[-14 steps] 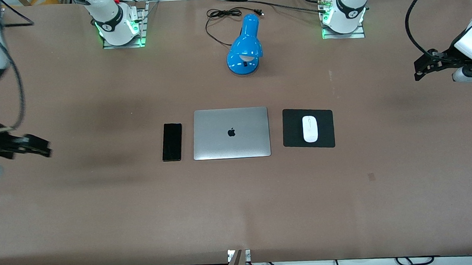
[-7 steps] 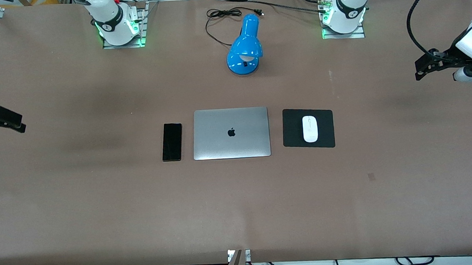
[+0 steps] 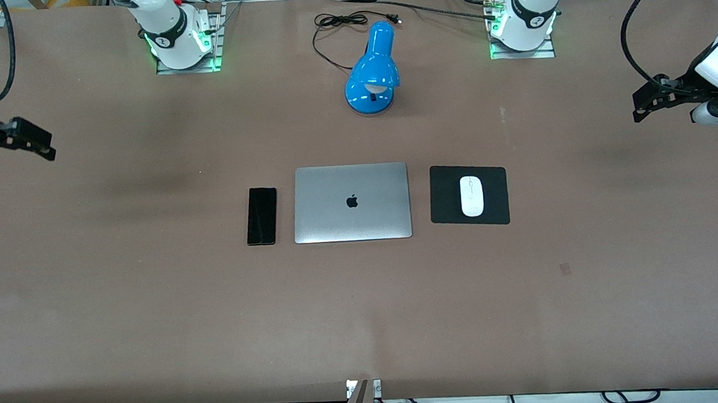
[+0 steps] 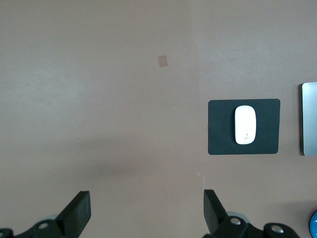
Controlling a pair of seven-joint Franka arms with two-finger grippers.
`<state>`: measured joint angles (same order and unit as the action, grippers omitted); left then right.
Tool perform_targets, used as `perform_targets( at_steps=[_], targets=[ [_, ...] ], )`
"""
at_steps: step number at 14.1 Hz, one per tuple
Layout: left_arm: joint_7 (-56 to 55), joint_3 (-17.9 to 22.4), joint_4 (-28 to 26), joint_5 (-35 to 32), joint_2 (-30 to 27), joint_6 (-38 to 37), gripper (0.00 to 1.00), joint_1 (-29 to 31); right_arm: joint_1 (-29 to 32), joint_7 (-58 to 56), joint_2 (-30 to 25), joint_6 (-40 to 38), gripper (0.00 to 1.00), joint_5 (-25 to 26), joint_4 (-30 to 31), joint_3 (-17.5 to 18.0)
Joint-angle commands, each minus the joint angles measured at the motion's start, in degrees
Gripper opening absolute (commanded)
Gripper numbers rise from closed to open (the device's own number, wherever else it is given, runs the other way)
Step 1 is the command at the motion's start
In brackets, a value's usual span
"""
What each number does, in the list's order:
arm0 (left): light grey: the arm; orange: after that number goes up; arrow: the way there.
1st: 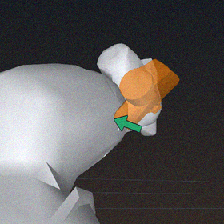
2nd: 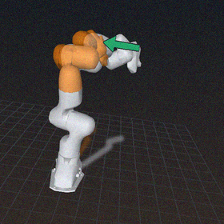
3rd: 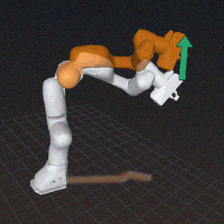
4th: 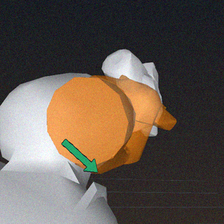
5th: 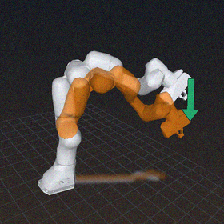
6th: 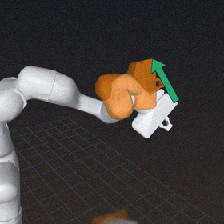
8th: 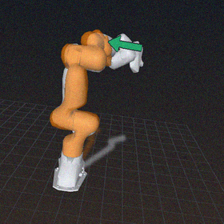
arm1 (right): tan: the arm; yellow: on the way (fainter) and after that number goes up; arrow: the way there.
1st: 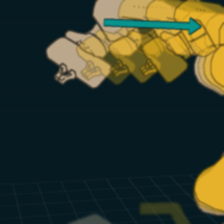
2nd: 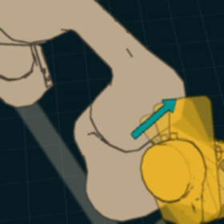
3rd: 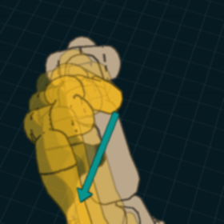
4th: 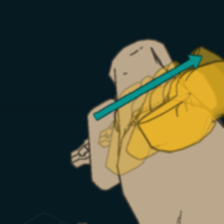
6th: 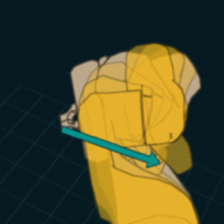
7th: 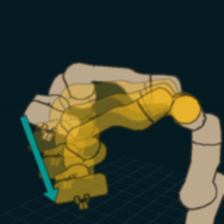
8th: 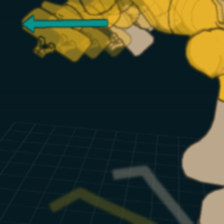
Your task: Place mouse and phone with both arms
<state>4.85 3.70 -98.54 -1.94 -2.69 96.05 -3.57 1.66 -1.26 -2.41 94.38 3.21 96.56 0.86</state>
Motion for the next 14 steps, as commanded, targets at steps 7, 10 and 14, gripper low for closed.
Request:
perform_targets(
  at_steps=[7,10,14],
  targets=[
    [1.3,0.16,0.54,0.8,-0.21,-0.95,1.0,0.05,-0.43,-1.28,-1.89,0.89,1.0,-1.98,2.76,-1.39],
    [1.12,-0.1,0.63,0.8,-0.21,-0.86,1.0,0.05,-0.34,-1.28,-1.89,2.56,1.0,-2.06,2.32,-1.39],
    [1.12,-0.01,0.63,0.88,-0.12,-0.86,1.0,0.05,-0.34,-1.2,-1.46,1.86,1.0,-2.33,2.23,-1.48]
  ],
)
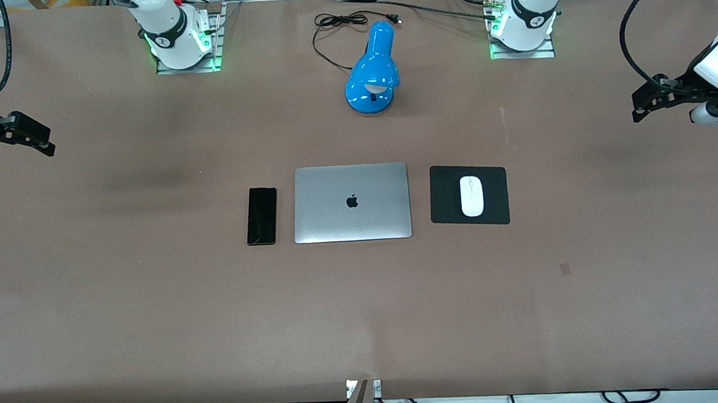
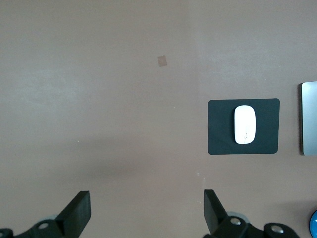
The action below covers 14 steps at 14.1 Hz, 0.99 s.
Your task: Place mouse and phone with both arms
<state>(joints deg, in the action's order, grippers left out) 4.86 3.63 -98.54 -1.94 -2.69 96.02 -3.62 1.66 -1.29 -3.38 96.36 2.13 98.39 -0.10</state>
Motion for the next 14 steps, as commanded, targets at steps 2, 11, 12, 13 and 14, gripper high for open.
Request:
perform_targets(
  at_steps=[2,11,12,13,14],
  targets=[
    [1.29,0.24,0.63,0.89,-0.12,-0.84,1.0,0.1,-0.43,-1.17,-0.4,-0.12,1.0,-1.95,0.13,-0.43],
    [1.38,0.5,0.54,0.89,-0.12,-1.01,1.0,0.19,-0.69,-1.34,-0.49,-0.47,1.0,-1.86,-0.13,-0.78],
    [1.38,0.5,0.54,0.89,-0.12,-1.01,1.0,0.19,-0.69,-1.34,-0.4,-0.64,1.0,-1.86,-0.04,-0.78],
    [1.38,0.5,0.54,0.8,-0.12,-1.01,1.0,0.19,-0.69,-1.26,-0.4,-0.64,1.0,-1.86,-0.04,-0.78],
    [1.38,0.5,0.54,0.88,-0.12,-1.1,1.0,0.19,-0.69,-0.73,-0.4,-0.73,1.0,-1.86,0.13,-0.69]
  ],
)
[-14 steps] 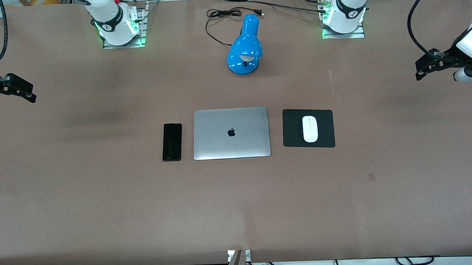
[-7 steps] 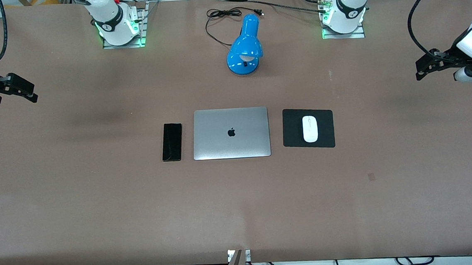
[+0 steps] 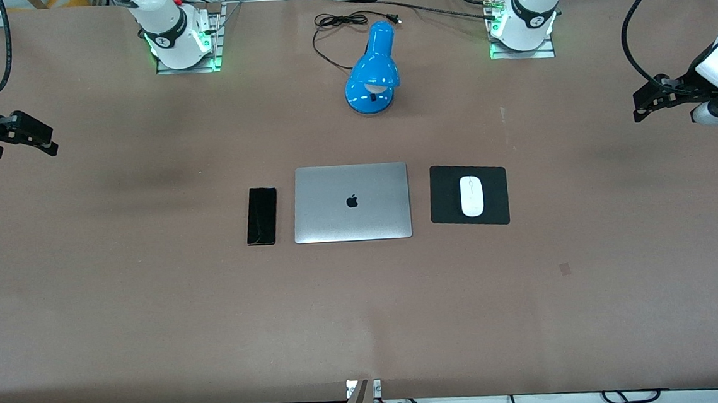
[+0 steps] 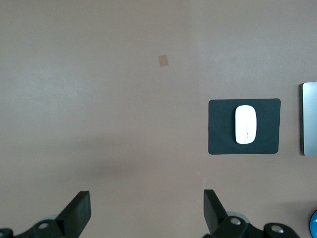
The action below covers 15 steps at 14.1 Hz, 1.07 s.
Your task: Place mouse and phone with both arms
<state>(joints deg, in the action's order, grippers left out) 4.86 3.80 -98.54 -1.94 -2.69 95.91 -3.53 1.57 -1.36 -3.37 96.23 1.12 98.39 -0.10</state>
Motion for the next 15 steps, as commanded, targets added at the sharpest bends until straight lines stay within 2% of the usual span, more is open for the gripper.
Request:
perform_targets(
  at_steps=[1,15],
  targets=[
    [1.38,0.34,0.54,0.89,-0.12,-0.9,1.0,0.11,-0.61,-0.48,-0.32,-0.69,1.0,-0.86,0.13,-0.69],
    [1.38,0.25,0.54,0.89,-0.12,-1.78,1.0,0.11,-0.61,0.13,-0.58,-0.96,1.0,-1.21,-0.48,-0.6]
  ],
)
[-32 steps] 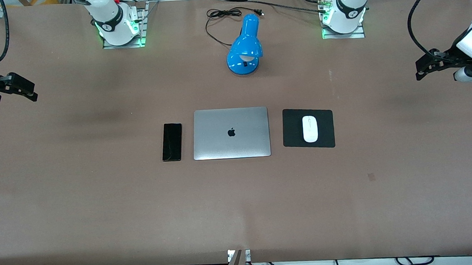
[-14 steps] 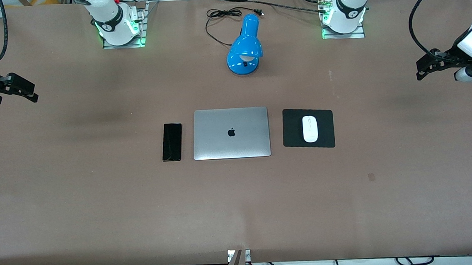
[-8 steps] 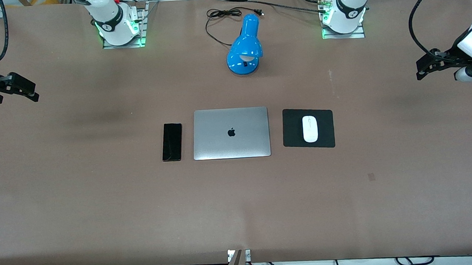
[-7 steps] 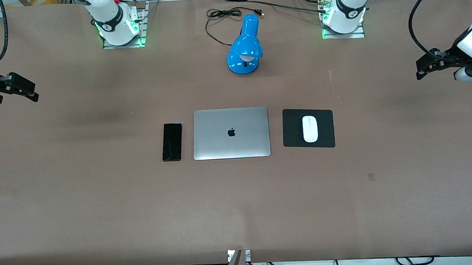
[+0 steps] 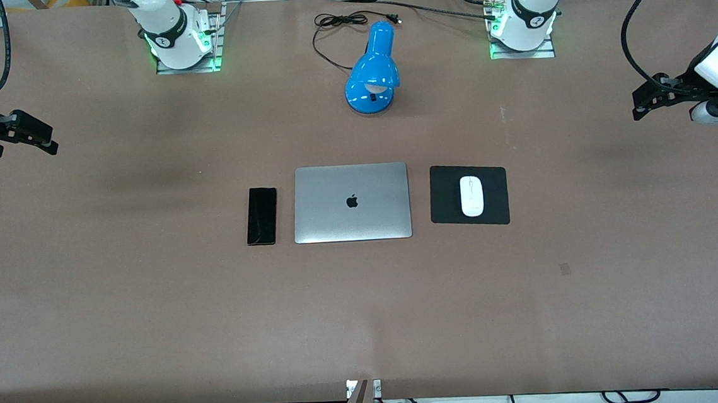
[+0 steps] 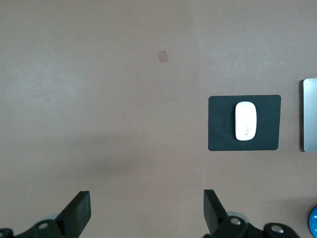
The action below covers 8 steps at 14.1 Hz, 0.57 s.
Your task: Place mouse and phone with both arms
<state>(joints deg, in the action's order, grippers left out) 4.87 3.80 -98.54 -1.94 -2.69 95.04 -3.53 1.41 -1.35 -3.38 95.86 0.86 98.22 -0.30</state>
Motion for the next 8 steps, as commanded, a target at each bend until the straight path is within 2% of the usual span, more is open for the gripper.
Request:
perform_targets(
  at_steps=[1,8],
  targets=[
    [1.37,0.24,0.54,0.89,-0.12,-0.91,1.0,0.1,-0.44,0.99,-0.66,-0.59,1.0,-0.95,-0.49,-0.4],
    [1.37,0.24,0.54,0.89,-0.12,-1.0,1.0,0.1,-0.44,1.53,-0.83,-1.64,1.0,-0.86,-0.58,-0.22]
  ],
)
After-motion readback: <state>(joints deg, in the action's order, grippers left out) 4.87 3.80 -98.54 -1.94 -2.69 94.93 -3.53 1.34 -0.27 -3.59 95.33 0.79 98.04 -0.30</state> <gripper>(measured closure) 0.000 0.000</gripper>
